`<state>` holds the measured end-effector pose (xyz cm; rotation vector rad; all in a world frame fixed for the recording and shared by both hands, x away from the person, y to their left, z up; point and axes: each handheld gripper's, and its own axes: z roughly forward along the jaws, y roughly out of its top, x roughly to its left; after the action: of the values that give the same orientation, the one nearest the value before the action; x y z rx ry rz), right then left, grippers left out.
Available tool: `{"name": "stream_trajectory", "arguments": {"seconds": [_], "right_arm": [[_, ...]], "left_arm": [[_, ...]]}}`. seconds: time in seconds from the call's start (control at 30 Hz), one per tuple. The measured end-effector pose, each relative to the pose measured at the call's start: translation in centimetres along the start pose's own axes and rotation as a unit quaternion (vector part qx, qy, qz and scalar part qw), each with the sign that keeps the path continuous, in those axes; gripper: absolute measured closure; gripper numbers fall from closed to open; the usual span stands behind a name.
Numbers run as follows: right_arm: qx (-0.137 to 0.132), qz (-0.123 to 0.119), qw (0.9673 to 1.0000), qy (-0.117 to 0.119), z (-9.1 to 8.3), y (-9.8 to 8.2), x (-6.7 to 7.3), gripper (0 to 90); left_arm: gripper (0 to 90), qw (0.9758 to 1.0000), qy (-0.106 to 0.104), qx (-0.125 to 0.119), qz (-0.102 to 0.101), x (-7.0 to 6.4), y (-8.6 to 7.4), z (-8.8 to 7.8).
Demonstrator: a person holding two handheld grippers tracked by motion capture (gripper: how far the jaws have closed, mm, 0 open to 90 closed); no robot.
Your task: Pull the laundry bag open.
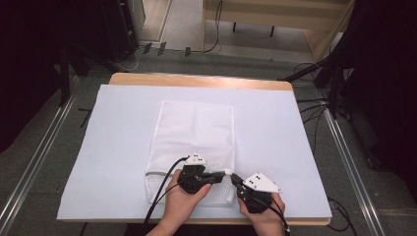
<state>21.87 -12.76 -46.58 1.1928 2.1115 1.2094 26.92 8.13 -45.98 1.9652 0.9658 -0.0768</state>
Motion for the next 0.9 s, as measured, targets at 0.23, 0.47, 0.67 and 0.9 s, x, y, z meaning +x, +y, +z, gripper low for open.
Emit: {"name": "stream_trajectory", "arguments": {"seconds": [0.23, 0.47, 0.67, 0.9], "right_arm": [[0.004, -0.013, 0.9999, -0.006, 0.0, 0.1, 0.2, 90.0], [0.001, -0.014, 0.9998, -0.016, -0.2, 0.2, 0.1, 90.0], [-0.006, 0.008, 0.9998, -0.017, -0.9, 0.4, -1.1, 90.0], [-0.007, 0.003, 0.9998, -0.02, -0.9, 0.4, -0.9, 90.0]], "left_arm": [[87.8, 1.0, 0.0, 0.008, 0.0, 0.2, 0.0, 0.0], [87.9, 0.9996, 0.026, 0.012, -0.01, 0.8, -0.1, -0.2], [87.9, 0.9993, 0.034, 0.005, -0.013, 1.6, -0.3, -1.4], [87.8, 0.999, 0.042, 0.007, -0.017, 2.2, -0.8, -2.1]]}}
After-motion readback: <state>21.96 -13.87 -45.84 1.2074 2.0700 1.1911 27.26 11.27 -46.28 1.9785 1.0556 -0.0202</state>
